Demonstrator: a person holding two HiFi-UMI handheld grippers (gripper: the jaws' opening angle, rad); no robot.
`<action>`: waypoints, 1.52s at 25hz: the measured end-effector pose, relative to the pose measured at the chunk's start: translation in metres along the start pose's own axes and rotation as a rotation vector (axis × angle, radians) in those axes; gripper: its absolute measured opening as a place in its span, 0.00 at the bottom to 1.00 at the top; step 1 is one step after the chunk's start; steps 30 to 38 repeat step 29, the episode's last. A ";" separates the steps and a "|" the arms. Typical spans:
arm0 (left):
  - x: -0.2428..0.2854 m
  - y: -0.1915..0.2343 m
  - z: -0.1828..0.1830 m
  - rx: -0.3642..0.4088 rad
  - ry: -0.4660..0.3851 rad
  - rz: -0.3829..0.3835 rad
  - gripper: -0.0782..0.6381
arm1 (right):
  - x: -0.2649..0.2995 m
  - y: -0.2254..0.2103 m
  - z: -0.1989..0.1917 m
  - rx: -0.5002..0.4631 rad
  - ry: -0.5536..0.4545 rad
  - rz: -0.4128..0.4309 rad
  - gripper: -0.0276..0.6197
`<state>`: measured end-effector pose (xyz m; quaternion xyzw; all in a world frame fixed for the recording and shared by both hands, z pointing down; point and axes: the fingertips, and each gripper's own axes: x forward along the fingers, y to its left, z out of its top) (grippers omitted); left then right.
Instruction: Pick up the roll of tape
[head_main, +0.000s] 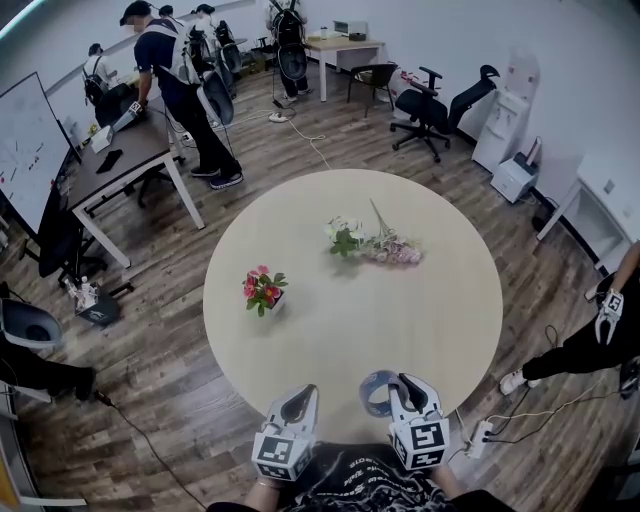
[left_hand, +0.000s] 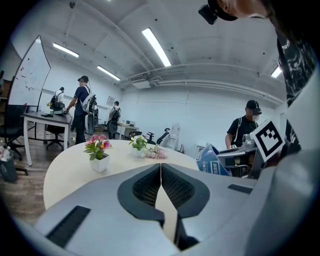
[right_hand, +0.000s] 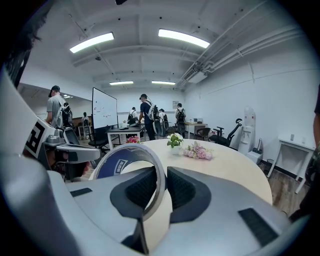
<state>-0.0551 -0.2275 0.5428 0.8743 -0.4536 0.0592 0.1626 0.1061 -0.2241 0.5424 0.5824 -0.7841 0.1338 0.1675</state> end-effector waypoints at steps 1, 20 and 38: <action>0.000 -0.001 0.000 0.002 0.000 -0.002 0.14 | 0.000 0.000 0.000 0.003 0.000 0.004 0.15; -0.004 0.003 -0.004 0.026 0.016 -0.002 0.14 | 0.005 0.014 0.000 -0.017 -0.005 0.040 0.14; -0.006 0.009 -0.004 0.026 0.022 0.009 0.14 | 0.011 0.020 0.000 -0.028 0.008 0.056 0.14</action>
